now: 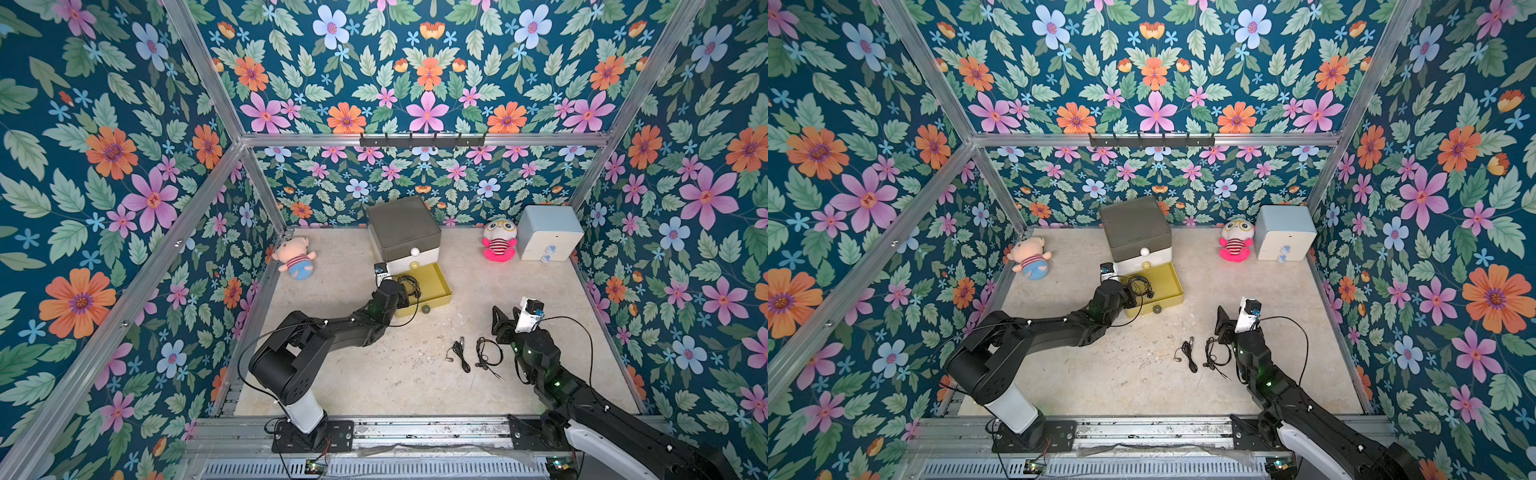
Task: Place the wired earphones into the drawer by color
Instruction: Place the wired earphones in the drawer.
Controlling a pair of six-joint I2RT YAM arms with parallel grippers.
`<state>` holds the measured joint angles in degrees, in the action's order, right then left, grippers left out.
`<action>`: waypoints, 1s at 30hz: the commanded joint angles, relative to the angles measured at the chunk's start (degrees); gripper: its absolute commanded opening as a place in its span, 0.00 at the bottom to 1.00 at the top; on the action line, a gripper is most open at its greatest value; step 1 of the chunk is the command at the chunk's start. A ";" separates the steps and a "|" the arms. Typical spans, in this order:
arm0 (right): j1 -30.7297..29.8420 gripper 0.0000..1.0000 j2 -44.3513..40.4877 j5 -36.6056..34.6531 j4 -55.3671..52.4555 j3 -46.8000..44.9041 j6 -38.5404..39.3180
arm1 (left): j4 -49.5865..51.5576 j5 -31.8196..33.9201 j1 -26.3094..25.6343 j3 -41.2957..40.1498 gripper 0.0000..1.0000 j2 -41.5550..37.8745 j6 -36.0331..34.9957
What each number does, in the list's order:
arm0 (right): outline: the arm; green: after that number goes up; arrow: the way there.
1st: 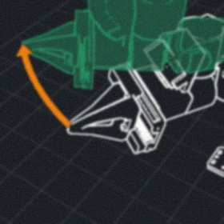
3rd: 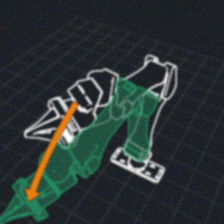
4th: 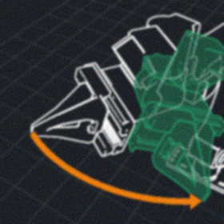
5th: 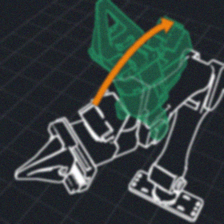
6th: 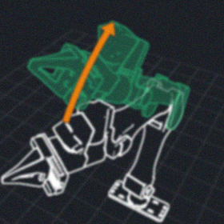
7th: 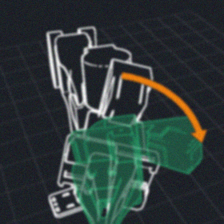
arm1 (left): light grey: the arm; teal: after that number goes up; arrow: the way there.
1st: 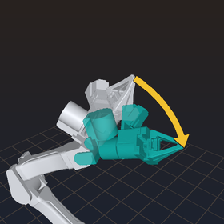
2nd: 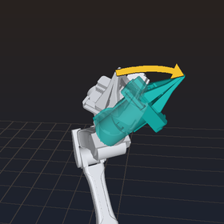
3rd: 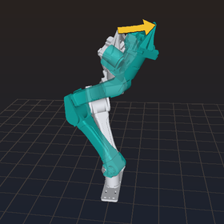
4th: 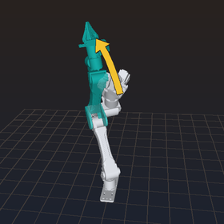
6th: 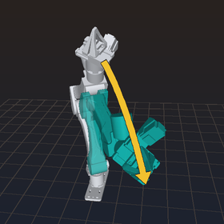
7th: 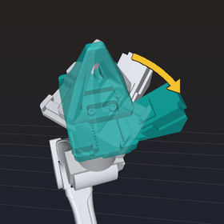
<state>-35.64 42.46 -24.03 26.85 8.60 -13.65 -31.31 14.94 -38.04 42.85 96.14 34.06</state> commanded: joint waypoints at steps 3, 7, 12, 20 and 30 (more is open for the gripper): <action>-0.02 0.68 0.18 -0.93 2.06 -0.22 0.29 | -1.74 -1.27 0.25 -0.12 0.18 -0.78 0.08; -0.02 0.68 0.44 -0.83 2.33 -0.17 0.28 | -1.04 -1.54 0.25 -0.79 0.38 -2.87 -0.22; 0.02 0.68 0.47 -0.67 2.24 -0.15 0.38 | 0.03 -1.37 0.34 -2.91 0.49 -7.24 -0.36; -0.02 0.69 0.70 0.85 0.33 1.05 -0.01 | 5.85 0.57 0.34 -8.96 0.88 -19.56 -2.38; -0.01 0.69 0.35 6.99 -13.17 4.23 -10.54 | 17.08 0.72 0.30 -14.23 0.99 -36.83 -14.65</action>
<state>-35.62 43.16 -19.29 19.40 11.90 -19.79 -18.20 15.09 -37.76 29.47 61.98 25.32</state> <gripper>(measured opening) 0.687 0.991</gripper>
